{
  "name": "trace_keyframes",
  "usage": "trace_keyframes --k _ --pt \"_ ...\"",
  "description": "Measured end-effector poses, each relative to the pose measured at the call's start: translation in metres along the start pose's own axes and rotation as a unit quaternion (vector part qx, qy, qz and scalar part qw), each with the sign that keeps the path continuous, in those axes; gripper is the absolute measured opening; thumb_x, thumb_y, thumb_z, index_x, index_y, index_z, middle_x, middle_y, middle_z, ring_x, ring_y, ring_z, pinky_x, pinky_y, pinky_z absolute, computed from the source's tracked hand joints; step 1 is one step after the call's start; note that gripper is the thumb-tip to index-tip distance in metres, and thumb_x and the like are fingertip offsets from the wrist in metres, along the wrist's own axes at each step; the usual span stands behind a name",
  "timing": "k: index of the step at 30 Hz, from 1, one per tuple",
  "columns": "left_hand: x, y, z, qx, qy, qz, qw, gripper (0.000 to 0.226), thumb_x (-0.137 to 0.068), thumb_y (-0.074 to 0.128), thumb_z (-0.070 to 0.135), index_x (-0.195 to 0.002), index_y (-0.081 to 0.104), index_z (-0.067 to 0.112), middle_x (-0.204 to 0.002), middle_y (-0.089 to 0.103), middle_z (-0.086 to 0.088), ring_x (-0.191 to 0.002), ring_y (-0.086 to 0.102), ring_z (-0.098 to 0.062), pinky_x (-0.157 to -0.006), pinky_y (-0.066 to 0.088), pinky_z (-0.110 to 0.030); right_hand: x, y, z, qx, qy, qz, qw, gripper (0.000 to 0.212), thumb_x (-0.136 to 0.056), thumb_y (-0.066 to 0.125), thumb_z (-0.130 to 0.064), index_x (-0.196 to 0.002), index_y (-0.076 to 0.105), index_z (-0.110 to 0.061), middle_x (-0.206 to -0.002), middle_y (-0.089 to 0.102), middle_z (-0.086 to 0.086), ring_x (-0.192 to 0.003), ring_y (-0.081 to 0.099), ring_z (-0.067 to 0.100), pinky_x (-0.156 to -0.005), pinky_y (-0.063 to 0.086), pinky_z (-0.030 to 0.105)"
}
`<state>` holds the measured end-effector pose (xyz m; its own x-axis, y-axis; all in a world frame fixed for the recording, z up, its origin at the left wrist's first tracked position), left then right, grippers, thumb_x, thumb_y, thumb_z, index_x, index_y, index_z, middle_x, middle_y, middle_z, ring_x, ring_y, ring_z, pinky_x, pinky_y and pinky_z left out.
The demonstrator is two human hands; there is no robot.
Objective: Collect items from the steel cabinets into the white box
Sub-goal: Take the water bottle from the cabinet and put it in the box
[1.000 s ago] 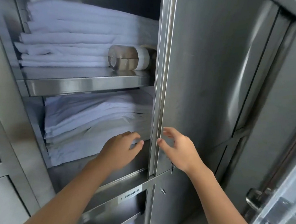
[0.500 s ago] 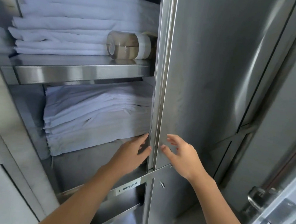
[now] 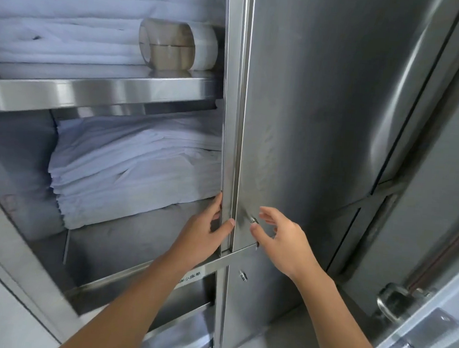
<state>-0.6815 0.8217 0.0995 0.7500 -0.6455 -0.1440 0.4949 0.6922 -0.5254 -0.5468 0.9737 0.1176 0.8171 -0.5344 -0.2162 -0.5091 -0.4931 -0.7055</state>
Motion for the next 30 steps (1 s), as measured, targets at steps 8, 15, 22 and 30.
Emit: trace_keyframes --k 8,15,22,30 --pt "-0.014 0.022 0.016 -0.016 0.001 0.001 1.0 0.079 -0.089 0.059 0.054 -0.155 0.018 0.038 -0.149 0.047 0.009 -0.134 0.045 -0.002 -0.114 0.037 -0.036 -0.002 -0.021 0.022 0.013 -0.009 -0.004 1.0 0.053 -0.096 0.057 -0.055 -0.143 0.051 -0.031 -0.141 0.06 -0.014 -0.13 0.056 0.008 -0.107 0.047 0.032" --pt "-0.024 0.027 0.033 -0.072 0.016 -0.007 0.997 0.073 -0.086 0.053 0.063 -0.151 0.027 0.044 -0.149 0.048 0.009 -0.135 0.044 -0.003 -0.114 0.036 -0.036 -0.002 -0.041 0.039 0.006 -0.01 -0.005 1.0 0.053 -0.096 0.057 -0.052 -0.144 0.051 -0.029 -0.14 0.061 -0.013 -0.13 0.056 0.009 -0.104 0.047 0.03" --pt "-0.01 -0.017 0.061 -0.21 0.059 0.059 0.974 0.052 -0.095 0.048 0.056 -0.143 0.047 0.034 -0.145 0.051 0.01 -0.131 0.047 -0.01 -0.105 0.039 -0.03 -0.02 -0.051 0.011 -0.002 -0.063 -0.01 0.998 0.053 -0.096 0.058 -0.051 -0.144 0.05 -0.029 -0.142 0.06 -0.01 -0.131 0.056 0.012 -0.107 0.046 0.033" --pt "-0.004 -0.103 0.106 -0.23 0.074 0.159 0.957 0.042 -0.093 0.049 0.058 -0.13 0.056 0.038 -0.128 0.059 0.019 -0.115 0.055 -0.003 -0.095 0.045 -0.028 -0.056 -0.064 -0.063 -0.023 -0.16 0.01 0.987 0.054 -0.095 0.06 -0.05 -0.142 0.054 -0.024 -0.139 0.063 -0.009 -0.129 0.057 0.014 -0.106 0.046 0.033"
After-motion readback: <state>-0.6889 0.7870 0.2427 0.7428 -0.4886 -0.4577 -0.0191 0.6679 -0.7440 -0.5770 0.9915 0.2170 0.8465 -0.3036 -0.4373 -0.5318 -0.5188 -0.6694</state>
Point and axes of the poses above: each hand's wrist, its own x-axis away from the middle knuckle, its own y-axis out of the palm, z = x × y, the point moved 2 cm from there along -x, towards the middle knuckle
